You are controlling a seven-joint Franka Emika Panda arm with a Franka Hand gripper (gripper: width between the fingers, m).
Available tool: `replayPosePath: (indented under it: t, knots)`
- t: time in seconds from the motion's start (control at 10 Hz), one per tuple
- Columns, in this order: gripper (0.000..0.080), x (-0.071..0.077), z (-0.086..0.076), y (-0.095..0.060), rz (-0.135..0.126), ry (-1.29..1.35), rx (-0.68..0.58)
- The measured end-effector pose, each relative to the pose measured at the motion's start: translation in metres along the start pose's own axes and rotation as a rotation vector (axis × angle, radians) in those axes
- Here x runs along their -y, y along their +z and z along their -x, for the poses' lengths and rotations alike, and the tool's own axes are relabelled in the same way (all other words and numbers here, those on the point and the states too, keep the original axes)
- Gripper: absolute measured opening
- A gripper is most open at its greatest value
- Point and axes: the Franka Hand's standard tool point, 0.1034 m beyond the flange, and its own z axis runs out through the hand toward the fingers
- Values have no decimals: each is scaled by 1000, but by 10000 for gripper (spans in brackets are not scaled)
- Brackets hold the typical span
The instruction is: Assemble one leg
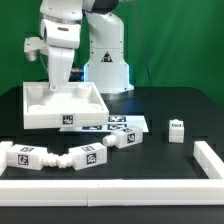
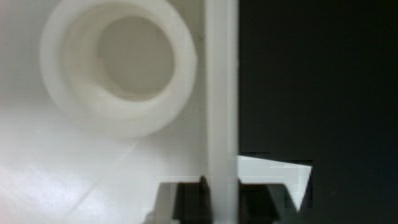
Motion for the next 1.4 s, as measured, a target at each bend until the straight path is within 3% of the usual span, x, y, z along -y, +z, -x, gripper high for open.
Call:
replayPosePath:
  t: [0.1,0.2,0.4,0.5,1.0,1.1,1.4]
  knots:
    - [57,-17,-8,-19,65,13,-49]
    - [57,-36,-18,-34,58,51,-58]
    - [57,-87,-44,-56,-41,65,-44]
    - [57,-105,-46,-55,-34,27,-48]
    - [57,-99,-46,-48,-46,49,-52]
    - [57,-104,-54,-47,-29,69,-51]
    - [57,-134,-85,-32,-47,162,-43]
